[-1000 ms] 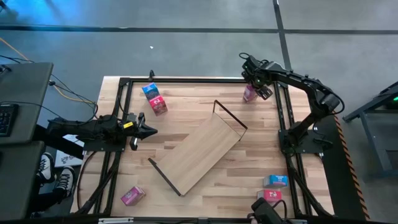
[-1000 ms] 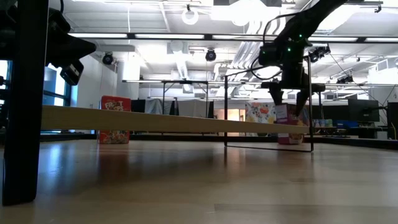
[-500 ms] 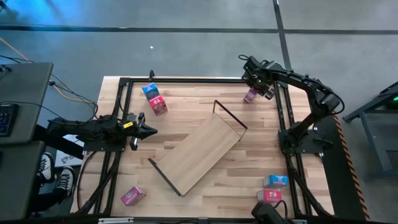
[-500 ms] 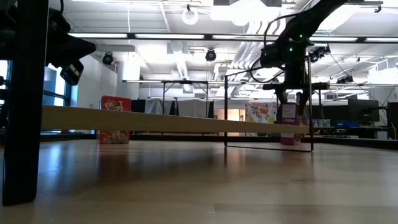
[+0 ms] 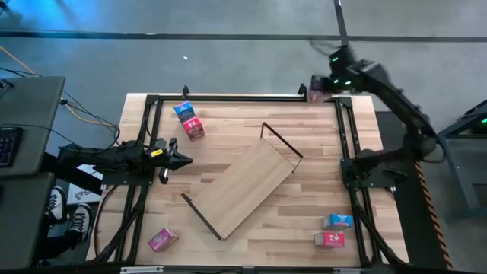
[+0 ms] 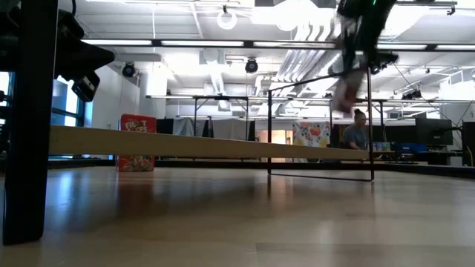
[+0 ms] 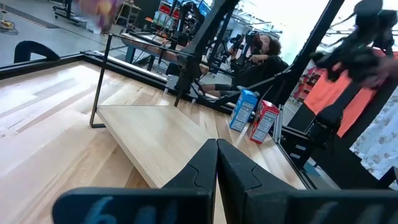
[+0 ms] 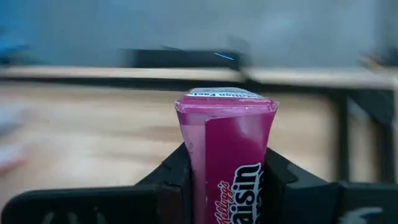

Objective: Stack cereal on shelf
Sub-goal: Put the top purple cereal box on the shelf

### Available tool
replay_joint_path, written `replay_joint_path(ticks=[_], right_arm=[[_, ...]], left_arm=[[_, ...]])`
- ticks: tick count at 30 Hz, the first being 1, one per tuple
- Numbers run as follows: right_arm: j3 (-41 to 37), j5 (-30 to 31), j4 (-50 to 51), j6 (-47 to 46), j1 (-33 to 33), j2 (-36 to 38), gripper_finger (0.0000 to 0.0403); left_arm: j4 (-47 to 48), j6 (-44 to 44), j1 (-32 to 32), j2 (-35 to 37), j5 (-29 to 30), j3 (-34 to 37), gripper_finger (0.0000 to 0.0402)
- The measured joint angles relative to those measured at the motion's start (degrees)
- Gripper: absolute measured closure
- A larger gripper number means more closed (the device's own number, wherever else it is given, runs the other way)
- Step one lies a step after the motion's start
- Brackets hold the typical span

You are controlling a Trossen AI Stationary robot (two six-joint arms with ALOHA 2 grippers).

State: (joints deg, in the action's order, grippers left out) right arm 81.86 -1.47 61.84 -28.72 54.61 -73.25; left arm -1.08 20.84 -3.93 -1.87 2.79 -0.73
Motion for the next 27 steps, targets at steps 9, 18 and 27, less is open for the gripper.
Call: replay_joint_path(ticks=[9,18,27], right_arm=[[20.38,-24.55,-0.13,12.11,-17.67,5.22,0.0312],[22.43,-20.27,9.55,25.51,-47.54,-0.42,0.0312],[16.63,-7.19,11.13,39.36,-58.76,-11.04,0.0312]], left_arm=[[0.00,0.00,-0.02,-0.02,0.00,0.00,0.0398],[0.00,0.02,-0.01,0.00,-0.02,0.00,0.0398],[0.00,0.00,-0.01,0.00,-0.01,0.00,0.0398]])
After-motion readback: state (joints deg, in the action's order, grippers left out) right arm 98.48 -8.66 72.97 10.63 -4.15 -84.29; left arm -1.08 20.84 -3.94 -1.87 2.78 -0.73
